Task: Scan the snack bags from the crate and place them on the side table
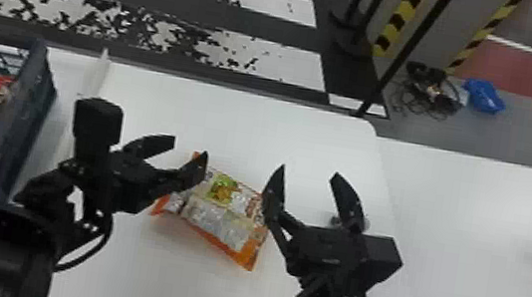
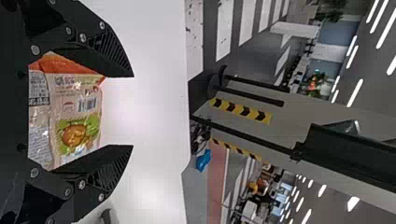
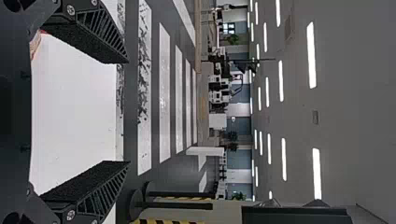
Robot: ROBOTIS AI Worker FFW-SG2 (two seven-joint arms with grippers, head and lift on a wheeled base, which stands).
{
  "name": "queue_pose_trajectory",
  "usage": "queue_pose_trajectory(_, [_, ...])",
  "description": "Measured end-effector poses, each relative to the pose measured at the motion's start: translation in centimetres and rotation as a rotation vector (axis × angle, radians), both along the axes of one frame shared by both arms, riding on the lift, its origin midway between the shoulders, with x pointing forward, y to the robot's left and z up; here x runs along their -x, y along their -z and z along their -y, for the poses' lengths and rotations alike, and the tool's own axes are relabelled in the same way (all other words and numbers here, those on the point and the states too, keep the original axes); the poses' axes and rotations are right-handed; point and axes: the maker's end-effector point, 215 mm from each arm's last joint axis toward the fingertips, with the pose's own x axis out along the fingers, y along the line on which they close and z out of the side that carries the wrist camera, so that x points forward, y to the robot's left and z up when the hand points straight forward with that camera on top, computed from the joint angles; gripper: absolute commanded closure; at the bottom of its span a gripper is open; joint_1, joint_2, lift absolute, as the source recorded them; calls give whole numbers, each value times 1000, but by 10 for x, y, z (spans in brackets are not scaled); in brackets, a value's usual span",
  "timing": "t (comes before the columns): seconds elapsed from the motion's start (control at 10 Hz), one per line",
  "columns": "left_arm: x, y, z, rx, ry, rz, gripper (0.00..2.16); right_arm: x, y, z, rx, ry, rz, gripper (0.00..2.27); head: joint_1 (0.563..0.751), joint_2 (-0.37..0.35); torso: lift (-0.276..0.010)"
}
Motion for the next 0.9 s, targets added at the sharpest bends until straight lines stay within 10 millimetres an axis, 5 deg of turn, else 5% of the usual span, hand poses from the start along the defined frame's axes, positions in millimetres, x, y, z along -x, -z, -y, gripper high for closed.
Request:
queue_pose_trajectory(0.4, [-6,-40,-113,3,-197,112,39,-1,2,-5,4,-14,-2,154,695,-57,-50])
queue_pose_trajectory(0.6, [-3,-65,-170,-30,-289,198,39,-3,2,-12,7,-39,-1,353,695,32,-50])
queue_pose_trajectory(0.8, [6,-79,-208,-65,-352,266,39,-4,12,-28,23,-115,-32,954,695,93,-50])
queue_pose_trajectory(0.9, [10,-83,-222,-79,-375,287,46,-4,18,-34,31,-145,-50,1598,695,127,-50])
